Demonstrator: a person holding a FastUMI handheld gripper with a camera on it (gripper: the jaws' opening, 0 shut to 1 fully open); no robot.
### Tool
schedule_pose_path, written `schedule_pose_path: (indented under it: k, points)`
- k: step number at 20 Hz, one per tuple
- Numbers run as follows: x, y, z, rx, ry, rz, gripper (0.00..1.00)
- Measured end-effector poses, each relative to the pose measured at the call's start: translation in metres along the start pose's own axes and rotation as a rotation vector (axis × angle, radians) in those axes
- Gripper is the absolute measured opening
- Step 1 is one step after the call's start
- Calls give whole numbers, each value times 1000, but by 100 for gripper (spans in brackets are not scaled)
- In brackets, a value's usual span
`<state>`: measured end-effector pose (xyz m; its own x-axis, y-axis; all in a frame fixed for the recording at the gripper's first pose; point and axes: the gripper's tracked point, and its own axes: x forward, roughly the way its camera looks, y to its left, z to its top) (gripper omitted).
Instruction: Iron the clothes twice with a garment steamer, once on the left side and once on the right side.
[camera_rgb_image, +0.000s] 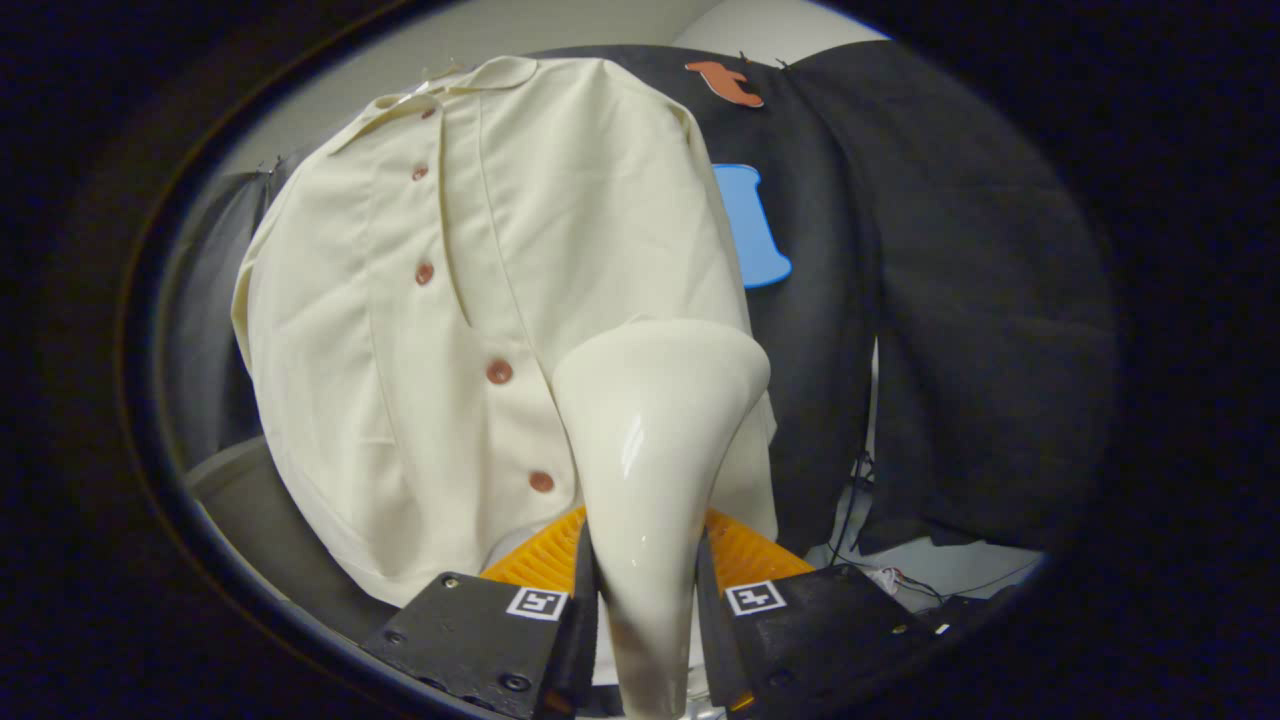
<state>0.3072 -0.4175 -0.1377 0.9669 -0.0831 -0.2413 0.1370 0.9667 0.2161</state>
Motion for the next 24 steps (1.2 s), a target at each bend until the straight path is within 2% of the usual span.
schedule_pose_path:
  k: [3, 7, 10, 14, 19, 24]
  points:
    - [-3, -12, -23, 2, 24, 2, 44]
    - [-9, -23, -50, -28, 65, -42, 44]
    - [-14, -23, -80, -55, 118, -77, 44]
    - [-28, -10, -102, -30, 141, -102, 44]
    - [-55, 25, -91, -85, 124, -120, 44]
    - [-93, 61, -44, -127, 65, -136, 44]
